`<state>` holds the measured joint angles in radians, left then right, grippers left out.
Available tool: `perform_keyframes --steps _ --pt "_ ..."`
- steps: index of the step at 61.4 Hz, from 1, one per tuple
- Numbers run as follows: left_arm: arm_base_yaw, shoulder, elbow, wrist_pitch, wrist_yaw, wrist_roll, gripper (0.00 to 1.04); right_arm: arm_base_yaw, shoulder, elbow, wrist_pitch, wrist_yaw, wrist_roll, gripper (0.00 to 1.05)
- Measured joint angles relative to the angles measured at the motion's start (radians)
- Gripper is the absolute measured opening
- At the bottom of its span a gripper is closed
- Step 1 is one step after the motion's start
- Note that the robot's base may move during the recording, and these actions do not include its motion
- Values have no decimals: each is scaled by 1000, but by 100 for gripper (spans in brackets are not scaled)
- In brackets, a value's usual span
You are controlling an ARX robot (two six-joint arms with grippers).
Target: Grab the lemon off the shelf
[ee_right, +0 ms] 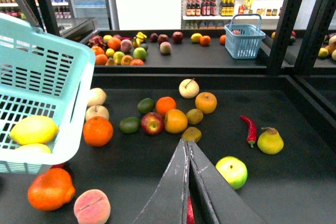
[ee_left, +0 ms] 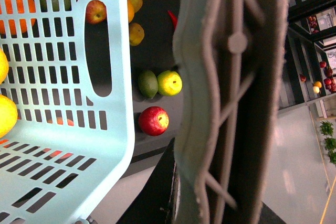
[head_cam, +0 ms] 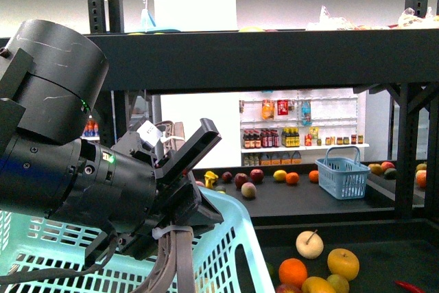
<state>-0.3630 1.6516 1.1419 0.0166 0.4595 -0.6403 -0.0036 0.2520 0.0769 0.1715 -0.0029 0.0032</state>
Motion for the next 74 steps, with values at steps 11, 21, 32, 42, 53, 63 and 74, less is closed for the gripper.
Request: perform_keyframes --steps 11,21,32,42,53,63,74 --pt "0 0 0 0 0 0 11 0 -45 -23 -20 0 0 3" --pt "0 0 0 0 0 0 11 0 -164 -37 -158 0 0 3" --pt "0 0 0 0 1 0 11 0 -244 -61 -170 2 0 3" --pt "0 0 0 0 1 -1 11 0 -246 -61 -171 3 -1 13" --pt "0 0 0 0 0 -1 11 0 -246 -61 -171 3 -1 42" --pt "0 0 0 0 1 0 11 0 -246 -61 -171 3 -1 70" --pt "1 0 -39 193 -69 -134 11 0 -246 -61 -171 2 -1 99"
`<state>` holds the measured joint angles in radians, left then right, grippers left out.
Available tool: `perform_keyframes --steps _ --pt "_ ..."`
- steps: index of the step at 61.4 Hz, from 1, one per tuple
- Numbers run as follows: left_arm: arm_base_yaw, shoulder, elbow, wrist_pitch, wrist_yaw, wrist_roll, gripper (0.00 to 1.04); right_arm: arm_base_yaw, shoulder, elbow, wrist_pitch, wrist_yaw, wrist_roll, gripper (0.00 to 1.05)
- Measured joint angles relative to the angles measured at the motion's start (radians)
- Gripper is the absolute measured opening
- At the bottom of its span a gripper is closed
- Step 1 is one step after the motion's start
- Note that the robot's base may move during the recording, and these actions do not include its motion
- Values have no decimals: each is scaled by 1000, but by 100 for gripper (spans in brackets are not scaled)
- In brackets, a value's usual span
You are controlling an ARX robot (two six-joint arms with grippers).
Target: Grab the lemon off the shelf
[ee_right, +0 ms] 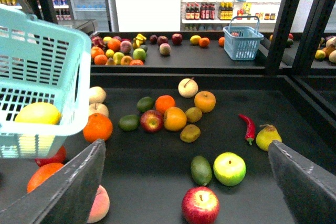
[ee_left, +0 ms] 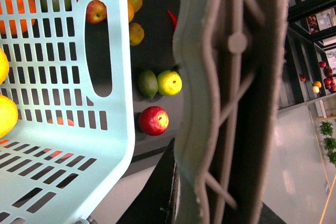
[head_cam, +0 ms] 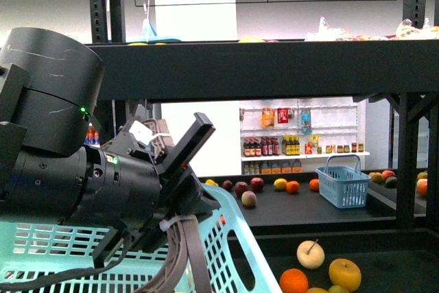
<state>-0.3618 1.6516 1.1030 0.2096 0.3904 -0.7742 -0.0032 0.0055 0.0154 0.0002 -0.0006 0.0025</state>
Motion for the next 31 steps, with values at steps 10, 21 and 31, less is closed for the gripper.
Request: perform_keyframes --steps 10,21,31 --pt "55 -2 0 92 -83 -98 11 0 0 0 0 0 0 97" --pt "220 -3 4 164 -205 -289 11 0 0 0 0 0 0 97" --pt "418 -4 16 253 -262 -459 11 0 0 0 0 0 0 97"
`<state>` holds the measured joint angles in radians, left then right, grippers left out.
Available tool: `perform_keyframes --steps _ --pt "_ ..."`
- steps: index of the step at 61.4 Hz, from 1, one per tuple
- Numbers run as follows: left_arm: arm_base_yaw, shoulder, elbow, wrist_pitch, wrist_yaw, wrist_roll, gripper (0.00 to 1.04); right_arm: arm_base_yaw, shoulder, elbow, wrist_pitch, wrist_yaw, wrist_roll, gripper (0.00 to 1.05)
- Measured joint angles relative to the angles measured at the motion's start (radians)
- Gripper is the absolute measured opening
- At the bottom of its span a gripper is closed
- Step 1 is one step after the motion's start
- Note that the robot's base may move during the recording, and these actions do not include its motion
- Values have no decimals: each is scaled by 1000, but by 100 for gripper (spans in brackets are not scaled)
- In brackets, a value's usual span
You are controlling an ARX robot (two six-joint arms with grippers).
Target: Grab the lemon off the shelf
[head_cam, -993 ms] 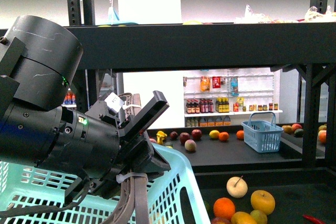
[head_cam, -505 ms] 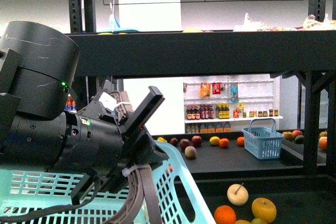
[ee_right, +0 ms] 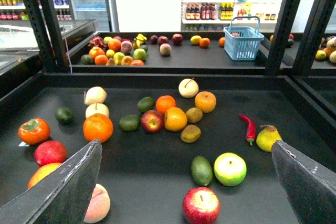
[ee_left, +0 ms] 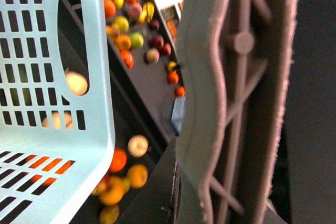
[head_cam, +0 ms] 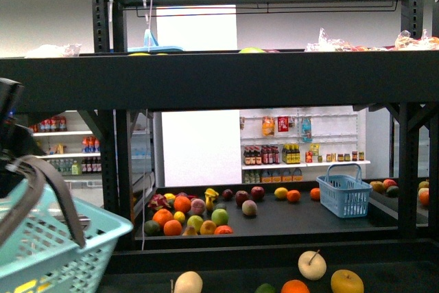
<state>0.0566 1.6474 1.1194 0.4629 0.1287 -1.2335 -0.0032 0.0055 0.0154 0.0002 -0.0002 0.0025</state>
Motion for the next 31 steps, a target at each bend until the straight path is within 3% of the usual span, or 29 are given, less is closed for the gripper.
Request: perform_keyframes --steps 15,31 --pt "216 -2 0 117 17 -175 11 0 0 0 0 0 0 97" --pt "338 45 -6 209 99 -221 10 0 0 0 0 0 0 97"
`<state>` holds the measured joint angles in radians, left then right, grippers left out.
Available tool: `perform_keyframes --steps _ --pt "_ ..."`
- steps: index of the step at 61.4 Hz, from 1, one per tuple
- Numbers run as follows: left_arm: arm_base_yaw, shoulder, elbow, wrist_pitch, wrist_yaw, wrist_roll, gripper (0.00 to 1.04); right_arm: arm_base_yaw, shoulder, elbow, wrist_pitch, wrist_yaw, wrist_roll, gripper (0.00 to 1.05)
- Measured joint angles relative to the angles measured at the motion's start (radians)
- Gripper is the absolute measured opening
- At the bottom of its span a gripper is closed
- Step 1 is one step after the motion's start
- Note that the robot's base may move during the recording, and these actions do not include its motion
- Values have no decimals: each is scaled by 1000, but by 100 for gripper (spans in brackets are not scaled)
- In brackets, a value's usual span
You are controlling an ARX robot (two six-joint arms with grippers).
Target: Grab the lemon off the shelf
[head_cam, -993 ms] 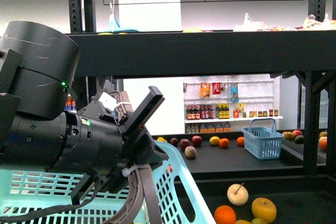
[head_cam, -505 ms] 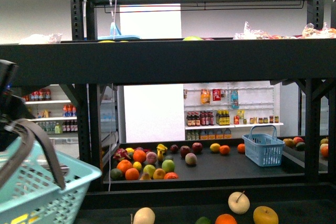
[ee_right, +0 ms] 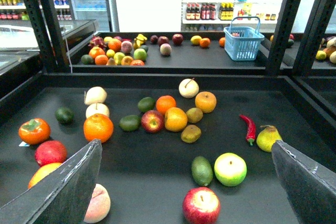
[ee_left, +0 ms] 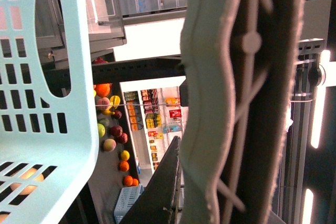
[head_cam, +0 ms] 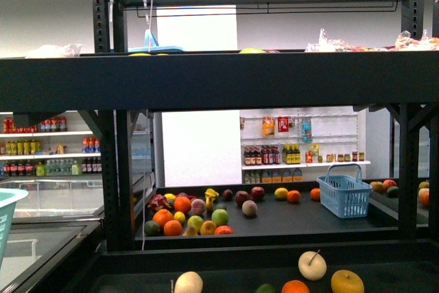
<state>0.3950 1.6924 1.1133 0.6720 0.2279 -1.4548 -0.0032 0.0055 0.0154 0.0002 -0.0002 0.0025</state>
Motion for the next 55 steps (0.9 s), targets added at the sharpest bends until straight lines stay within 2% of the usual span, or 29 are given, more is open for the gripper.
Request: perform_keyframes --steps 21,35,47,55 --pt "79 142 0 117 35 -70 9 0 0 0 0 0 0 97" --pt "92 198 0 201 71 -78 10 0 0 0 0 0 0 97" --pt "102 206 -23 244 98 -41 49 0 0 0 0 0 0 97" --pt "110 197 -31 224 120 -31 70 0 0 0 0 0 0 97"
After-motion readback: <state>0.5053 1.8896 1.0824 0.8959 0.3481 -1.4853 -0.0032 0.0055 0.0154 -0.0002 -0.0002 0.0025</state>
